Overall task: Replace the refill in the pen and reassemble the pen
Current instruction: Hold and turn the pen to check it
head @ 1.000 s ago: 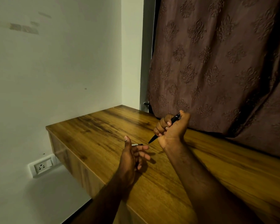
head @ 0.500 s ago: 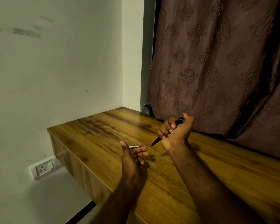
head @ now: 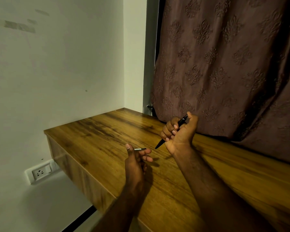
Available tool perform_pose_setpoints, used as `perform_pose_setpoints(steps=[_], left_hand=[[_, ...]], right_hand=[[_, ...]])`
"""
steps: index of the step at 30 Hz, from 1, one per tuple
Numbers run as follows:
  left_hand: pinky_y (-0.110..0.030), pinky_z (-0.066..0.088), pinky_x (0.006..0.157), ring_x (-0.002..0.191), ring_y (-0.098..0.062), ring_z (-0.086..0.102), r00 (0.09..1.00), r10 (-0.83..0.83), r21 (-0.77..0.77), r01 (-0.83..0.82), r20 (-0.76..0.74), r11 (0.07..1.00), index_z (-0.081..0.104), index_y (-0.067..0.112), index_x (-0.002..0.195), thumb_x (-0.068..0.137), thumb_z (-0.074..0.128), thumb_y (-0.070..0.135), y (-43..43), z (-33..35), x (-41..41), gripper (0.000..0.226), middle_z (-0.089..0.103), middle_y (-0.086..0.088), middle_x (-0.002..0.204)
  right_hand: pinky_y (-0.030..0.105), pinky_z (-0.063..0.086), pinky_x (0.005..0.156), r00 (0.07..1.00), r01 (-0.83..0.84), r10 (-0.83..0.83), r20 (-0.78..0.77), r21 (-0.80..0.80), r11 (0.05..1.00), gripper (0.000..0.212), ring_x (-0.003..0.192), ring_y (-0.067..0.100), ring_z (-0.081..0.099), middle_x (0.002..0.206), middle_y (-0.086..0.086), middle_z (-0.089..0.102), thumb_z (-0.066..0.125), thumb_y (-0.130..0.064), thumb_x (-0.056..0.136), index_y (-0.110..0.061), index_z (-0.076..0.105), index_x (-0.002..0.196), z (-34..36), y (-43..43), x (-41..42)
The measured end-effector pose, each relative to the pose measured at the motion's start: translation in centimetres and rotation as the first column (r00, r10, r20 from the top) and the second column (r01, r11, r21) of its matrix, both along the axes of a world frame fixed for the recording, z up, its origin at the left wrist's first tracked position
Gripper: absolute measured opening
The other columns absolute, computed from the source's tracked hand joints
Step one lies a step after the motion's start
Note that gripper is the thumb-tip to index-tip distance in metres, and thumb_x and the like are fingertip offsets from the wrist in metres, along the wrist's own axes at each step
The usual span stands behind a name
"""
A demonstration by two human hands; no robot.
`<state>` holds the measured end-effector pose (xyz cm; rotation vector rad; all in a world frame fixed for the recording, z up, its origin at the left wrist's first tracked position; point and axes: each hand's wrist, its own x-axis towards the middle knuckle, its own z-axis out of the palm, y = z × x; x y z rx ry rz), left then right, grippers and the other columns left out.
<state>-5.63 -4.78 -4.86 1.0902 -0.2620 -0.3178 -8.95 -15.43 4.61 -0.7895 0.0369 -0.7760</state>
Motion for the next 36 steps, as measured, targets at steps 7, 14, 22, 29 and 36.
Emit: perform_pose_setpoints(steps=[7, 14, 22, 29, 36], left_hand=[[-0.017, 0.031, 0.039, 0.038, -0.006, 0.042, 0.999, -0.030, -0.025, 0.030, -0.011, 0.999, 0.069, -0.003, 0.092, 0.075, 0.020, 0.072, 0.0, 0.0, 0.0, 0.091, 0.060, -0.008, 0.060], [-0.016, 0.036, 0.041, 0.042, -0.009, 0.047, 0.997, -0.074, 0.009, 0.074, 0.014, 0.997, 0.069, -0.005, 0.093, 0.074, 0.018, 0.073, 0.1, -0.2, 0.1, 0.095, 0.061, -0.008, 0.060], [-0.015, 0.037, 0.040, 0.041, -0.008, 0.047, 0.994, -0.105, 0.003, 0.105, 0.026, 0.994, 0.066, -0.011, 0.098, 0.089, 0.014, 0.066, 0.1, -0.1, 0.0, 0.093, 0.057, -0.011, 0.063], [-0.019, 0.047, 0.046, 0.053, -0.007, 0.056, 0.989, -0.124, -0.087, 0.131, 0.077, 0.988, 0.060, 0.002, 0.119, 0.096, 0.022, 0.053, 0.2, 0.6, -0.9, 0.067, 0.061, -0.009, 0.085], [-0.016, 0.049, 0.063, 0.083, -0.013, 0.063, 0.902, -0.019, 0.067, -0.011, 0.431, 0.998, 0.044, 0.030, 0.136, 0.093, 0.049, 0.035, -0.1, 0.5, -1.6, 0.044, 0.067, 0.002, 0.101]], right_hand=[[0.015, 0.013, 0.042, 0.999, 0.040, -0.040, 0.006, -0.034, 0.999, 0.059, 0.032, 0.012, 0.013, 0.036, -0.003, 0.022, 0.027, -0.052, 0.090, -0.015, 0.033, 0.044, 0.3, 0.2, -0.2], [0.015, 0.012, 0.043, 0.999, 0.038, -0.037, 0.010, -0.006, 0.999, 0.059, 0.032, 0.012, 0.012, 0.036, -0.003, 0.021, 0.027, -0.053, 0.090, -0.015, 0.032, 0.044, 0.3, 0.3, -0.3], [0.017, 0.011, 0.044, 0.999, 0.036, -0.036, -0.015, 0.029, 0.999, 0.058, 0.033, 0.012, 0.013, 0.036, -0.003, 0.021, 0.028, -0.053, 0.088, -0.015, 0.032, 0.044, -0.2, 0.5, -0.1], [0.015, 0.013, 0.041, 0.996, 0.082, -0.081, -0.022, 0.093, 0.992, 0.056, 0.034, 0.013, 0.012, 0.036, -0.003, 0.020, 0.028, -0.052, 0.087, -0.016, 0.031, 0.045, 0.1, 0.4, -0.3], [0.018, 0.013, 0.043, 0.993, 0.117, -0.122, 0.007, 0.239, 0.964, 0.051, 0.036, 0.014, 0.013, 0.039, -0.003, 0.021, 0.027, -0.054, 0.084, -0.017, 0.030, 0.048, 1.3, -1.3, -1.1]])
